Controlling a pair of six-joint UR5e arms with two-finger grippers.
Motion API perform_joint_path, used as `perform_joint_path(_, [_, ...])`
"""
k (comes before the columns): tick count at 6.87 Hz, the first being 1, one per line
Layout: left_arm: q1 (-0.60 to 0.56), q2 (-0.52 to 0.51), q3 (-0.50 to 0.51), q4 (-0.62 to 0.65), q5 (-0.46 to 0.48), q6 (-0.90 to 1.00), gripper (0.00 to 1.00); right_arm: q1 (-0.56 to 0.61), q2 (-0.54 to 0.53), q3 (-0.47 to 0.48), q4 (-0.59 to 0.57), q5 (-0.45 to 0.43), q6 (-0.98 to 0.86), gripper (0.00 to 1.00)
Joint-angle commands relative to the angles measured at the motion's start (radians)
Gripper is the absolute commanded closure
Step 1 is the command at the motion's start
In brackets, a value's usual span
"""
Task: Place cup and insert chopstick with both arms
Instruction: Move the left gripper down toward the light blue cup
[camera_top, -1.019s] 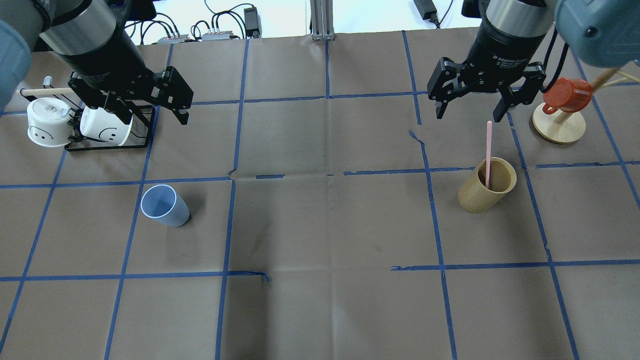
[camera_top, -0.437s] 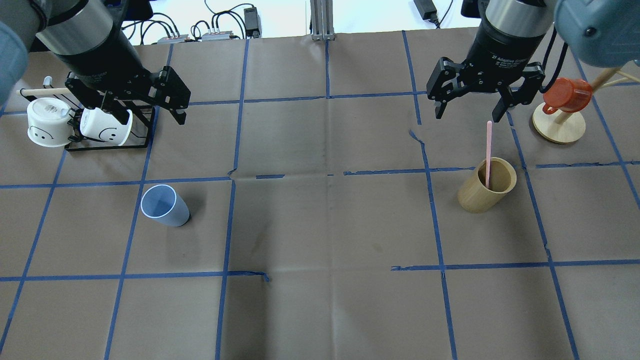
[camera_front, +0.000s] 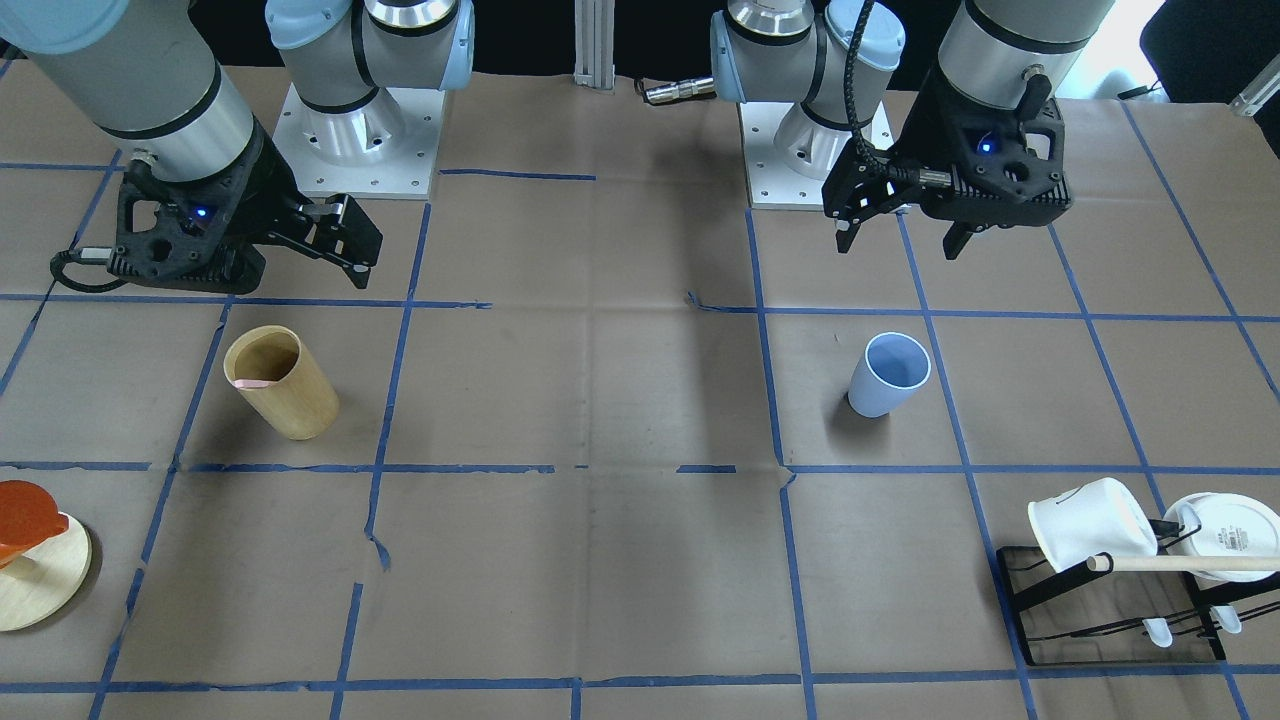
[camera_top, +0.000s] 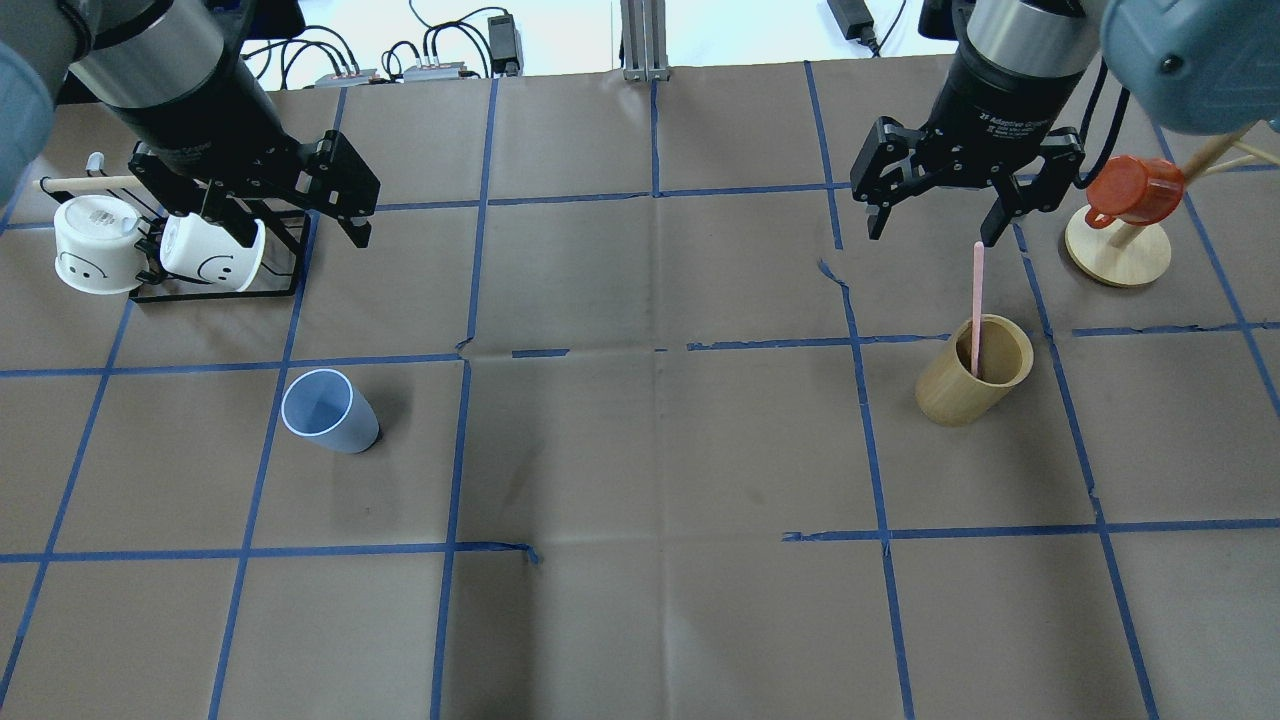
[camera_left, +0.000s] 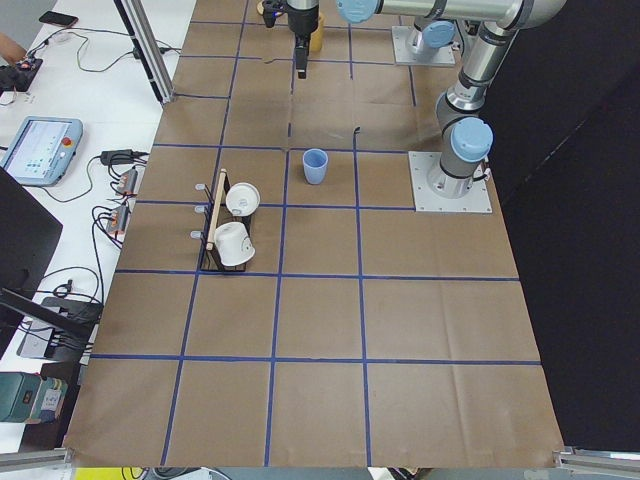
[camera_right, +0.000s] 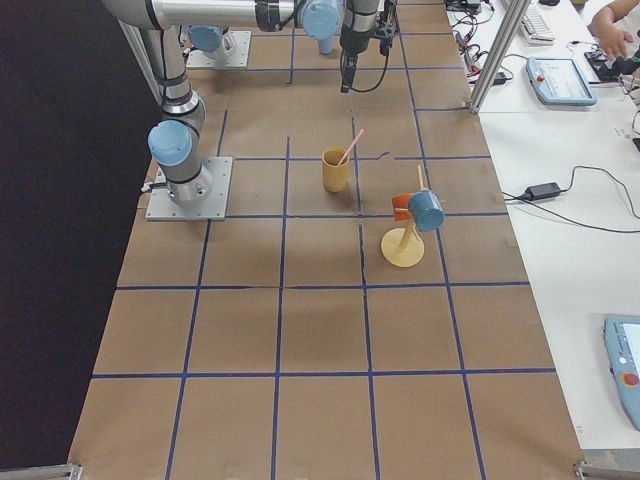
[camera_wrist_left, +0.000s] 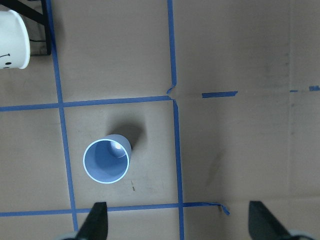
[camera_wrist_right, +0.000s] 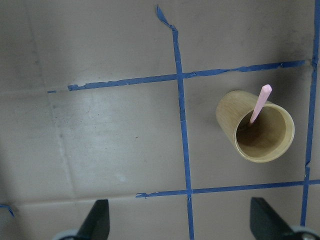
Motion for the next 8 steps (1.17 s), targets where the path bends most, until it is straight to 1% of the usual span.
perform_joint_path(1, [0.032,-0.014,0.003,0.002,0.001,0.008,0.0,0.001,-0.003,-0.001,0.002,0.001,-0.002,0.0])
perform_joint_path(2, [0.046,-0.003,-0.008,-0.009,0.004,0.014,0.0,0.001,-0.006,0.0,0.002,-0.008,-0.003,0.0])
perform_joint_path(3, [0.083,-0.015,-0.009,-0.009,-0.006,0.008,0.0,0.001,-0.007,0.0,0.002,-0.011,-0.003,0.0])
perform_joint_path(4, [0.118,-0.034,-0.032,-0.009,-0.002,0.023,0.0,0.0,0.0,-0.001,-0.007,-0.014,-0.018,0.0])
perform_joint_path(6, [0.222,-0.052,-0.151,0.044,0.001,0.065,0.0,0.0,0.014,0.0,-0.015,-0.016,-0.154,0.0])
perform_joint_path(7, [0.249,-0.055,-0.202,0.064,0.003,0.11,0.0,0.0,0.026,0.0,-0.018,-0.048,-0.235,0.0])
perform_joint_path(8, [0.273,-0.072,-0.275,0.162,0.003,0.143,0.0,0.0,0.048,-0.006,-0.038,-0.075,-0.3,0.0])
